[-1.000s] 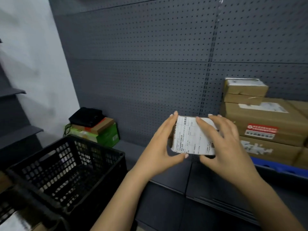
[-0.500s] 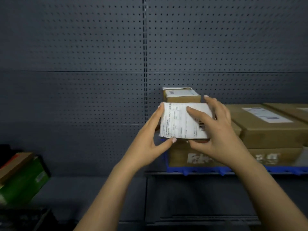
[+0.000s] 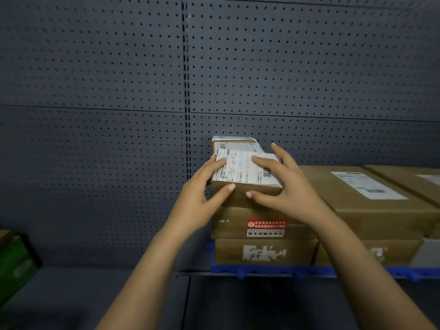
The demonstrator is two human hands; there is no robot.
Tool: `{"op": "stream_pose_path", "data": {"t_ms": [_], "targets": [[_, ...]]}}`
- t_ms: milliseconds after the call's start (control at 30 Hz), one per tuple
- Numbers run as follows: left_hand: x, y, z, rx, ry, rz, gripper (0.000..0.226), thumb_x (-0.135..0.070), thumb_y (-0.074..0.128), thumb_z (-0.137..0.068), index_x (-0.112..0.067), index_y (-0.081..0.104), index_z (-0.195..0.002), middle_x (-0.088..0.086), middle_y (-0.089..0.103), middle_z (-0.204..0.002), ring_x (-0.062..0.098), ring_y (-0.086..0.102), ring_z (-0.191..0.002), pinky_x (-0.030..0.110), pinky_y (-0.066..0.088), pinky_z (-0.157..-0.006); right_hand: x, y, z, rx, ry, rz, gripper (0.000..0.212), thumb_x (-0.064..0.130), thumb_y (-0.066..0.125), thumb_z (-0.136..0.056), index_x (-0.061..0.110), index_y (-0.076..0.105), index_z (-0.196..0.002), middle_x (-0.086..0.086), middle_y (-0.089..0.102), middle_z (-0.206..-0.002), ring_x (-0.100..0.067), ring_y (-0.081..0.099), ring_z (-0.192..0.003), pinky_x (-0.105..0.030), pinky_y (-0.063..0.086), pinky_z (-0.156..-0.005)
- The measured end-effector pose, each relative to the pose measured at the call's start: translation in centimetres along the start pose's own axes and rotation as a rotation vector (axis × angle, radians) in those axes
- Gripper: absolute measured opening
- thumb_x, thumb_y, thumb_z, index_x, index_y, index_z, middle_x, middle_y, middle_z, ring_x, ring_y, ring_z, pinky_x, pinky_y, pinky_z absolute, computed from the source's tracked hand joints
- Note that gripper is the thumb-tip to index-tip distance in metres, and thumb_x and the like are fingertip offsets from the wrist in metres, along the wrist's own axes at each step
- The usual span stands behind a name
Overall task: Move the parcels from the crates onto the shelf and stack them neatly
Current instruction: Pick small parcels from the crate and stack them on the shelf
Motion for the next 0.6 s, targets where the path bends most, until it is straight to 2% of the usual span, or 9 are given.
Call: {"op": "stream_pose_path", "data": {"t_ms": [67, 167, 233, 367, 467, 600], "targets": [[0.1, 0.4, -0.2, -0.018, -0.014, -0.015, 0.053, -0.038, 0.064, -0.089, -0.037, 0.045, -0.139, -0.019, 0.027, -0.153, -0.015, 0.026, -0.132, 0.016, 0.032, -0.108, -0.6, 0.1, -0.5, -0.006, 0.018, -0.045, 0.074, 0.049, 0.078, -0.071, 0.04, 0.046, -0.137, 0.012, 0.014, -0.158, -0.007, 0.019, -0.142, -0.027, 0.022, -0.11], [0.6, 1.0, 0.1, -0.024, -0.036, -0.027, 0.063, -0.037, 0.065, -0.088, -0.04, 0.036, -0.143, -0.018, 0.025, -0.154, -0.005, 0.023, -0.139, 0.028, 0.033, -0.113, -1.2, 0.2, -0.8, -0.015, 0.016, -0.104, 0.078, 0.048, 0.077, -0.072, 0.039, 0.041, -0.14, 0.013, 0.014, -0.158, 0.001, 0.016, -0.138, -0.025, 0.021, -0.11], [1.0, 1.4, 0.5, -0.026, -0.068, -0.009, 0.073, -0.04, 0.066, -0.086, -0.046, 0.025, -0.146, -0.02, 0.025, -0.154, -0.002, 0.026, -0.14, 0.038, 0.035, -0.113, -1.4, 0.3, -0.7, 0.001, 0.007, -0.098, 0.082, 0.047, 0.077, -0.073, 0.039, 0.036, -0.143, 0.014, 0.011, -0.159, -0.001, 0.015, -0.14, -0.026, 0.02, -0.11], [1.6, 2.2, 1.3, -0.034, -0.147, 0.039, 0.087, -0.047, 0.068, -0.083, -0.052, 0.009, -0.147, -0.022, 0.031, -0.15, -0.001, 0.035, -0.135, 0.041, 0.039, -0.109, -1.9, 0.9, -0.1, 0.001, -0.015, -0.078, 0.091, 0.046, 0.079, -0.071, 0.045, 0.025, -0.144, 0.015, 0.009, -0.158, -0.004, 0.014, -0.141, -0.029, 0.023, -0.11], [2.0, 2.6, 1.4, -0.03, -0.197, 0.053, 0.09, -0.044, 0.068, -0.083, -0.051, 0.006, -0.148, -0.025, 0.038, -0.144, -0.005, 0.041, -0.129, 0.036, 0.043, -0.106, -2.5, 1.6, 0.1, -0.007, 0.0, -0.117, 0.099, 0.045, 0.081, -0.07, 0.046, 0.017, -0.146, 0.015, 0.007, -0.159, 0.0, 0.011, -0.139, -0.031, 0.022, -0.112], [2.0, 3.0, 1.4, -0.038, -0.23, 0.096, 0.086, -0.029, 0.066, -0.088, -0.037, 0.009, -0.152, -0.035, 0.042, -0.129, -0.025, 0.045, -0.108, 0.005, 0.044, -0.083, -2.7, 2.0, 0.0, -0.023, 0.002, -0.174, 0.107, 0.042, 0.081, -0.07, 0.045, 0.009, -0.148, 0.013, 0.01, -0.158, -0.004, 0.011, -0.143, -0.04, 0.025, -0.117]]}}
Point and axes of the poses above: each hand's wrist, its own z-axis away from the middle knuckle, its own y-axis out of the palm, x = y × z, the point moved 4 cm from there along -z, towards the middle knuckle
